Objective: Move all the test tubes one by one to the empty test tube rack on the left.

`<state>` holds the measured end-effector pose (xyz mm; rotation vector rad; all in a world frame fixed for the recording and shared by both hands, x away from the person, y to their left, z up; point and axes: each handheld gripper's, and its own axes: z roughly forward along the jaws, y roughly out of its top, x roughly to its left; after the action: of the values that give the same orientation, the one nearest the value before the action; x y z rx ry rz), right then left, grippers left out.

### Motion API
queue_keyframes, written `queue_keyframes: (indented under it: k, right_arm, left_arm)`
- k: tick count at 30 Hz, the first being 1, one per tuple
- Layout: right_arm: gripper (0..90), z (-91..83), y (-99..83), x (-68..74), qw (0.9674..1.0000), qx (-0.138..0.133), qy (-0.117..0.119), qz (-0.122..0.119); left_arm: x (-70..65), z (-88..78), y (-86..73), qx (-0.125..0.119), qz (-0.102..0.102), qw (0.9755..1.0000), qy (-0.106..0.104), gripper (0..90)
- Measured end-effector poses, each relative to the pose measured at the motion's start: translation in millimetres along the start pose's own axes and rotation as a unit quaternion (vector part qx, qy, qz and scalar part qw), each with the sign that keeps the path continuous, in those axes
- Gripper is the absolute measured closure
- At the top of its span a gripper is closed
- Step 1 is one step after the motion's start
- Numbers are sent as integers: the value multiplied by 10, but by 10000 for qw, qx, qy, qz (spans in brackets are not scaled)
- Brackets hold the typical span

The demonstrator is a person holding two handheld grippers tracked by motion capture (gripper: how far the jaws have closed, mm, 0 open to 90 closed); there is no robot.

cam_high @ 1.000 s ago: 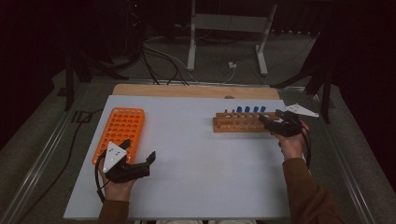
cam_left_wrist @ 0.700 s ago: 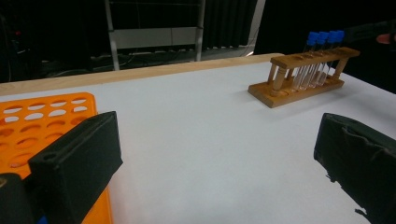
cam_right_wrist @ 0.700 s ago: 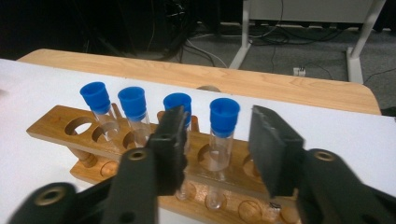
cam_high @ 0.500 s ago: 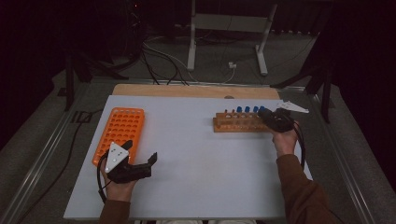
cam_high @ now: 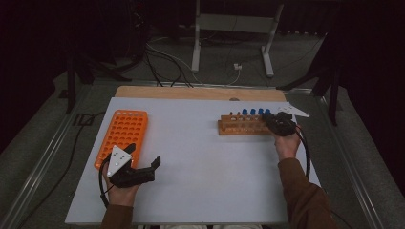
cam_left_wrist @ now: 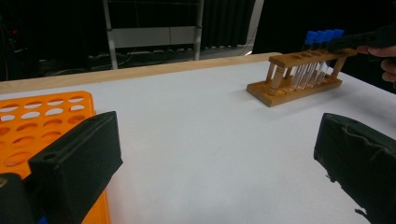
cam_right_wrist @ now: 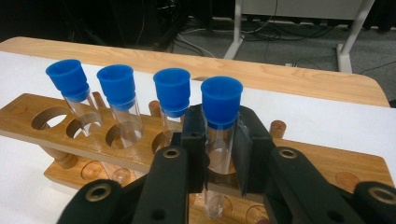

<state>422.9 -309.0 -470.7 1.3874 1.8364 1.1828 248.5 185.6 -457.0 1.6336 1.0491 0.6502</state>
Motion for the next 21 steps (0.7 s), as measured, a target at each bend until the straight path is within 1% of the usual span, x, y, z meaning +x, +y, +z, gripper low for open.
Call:
queue_keyframes:
  k: [2,5,8,16,21]
  right_arm:
    - [768,-13,4,-6,10000,-25,18,39]
    - [768,-40,22,-7,10000,-79,17,1]
    - [769,-80,54,-6,9998,-182,1,-5]
    - [769,-181,131,-28,9994,-337,-55,-31]
    - [769,-249,194,-34,9989,-454,-50,-45]
  left_arm:
    - [0,1,-1,1,-4,10000,-3,19]
    - [-3,5,-1,5,4,10000,-8,19]
    - [-5,8,-2,12,4,10000,-12,19]
    - [-9,13,-5,36,3,10000,-18,18]
    - [-11,15,-6,43,-3,10000,-23,19]
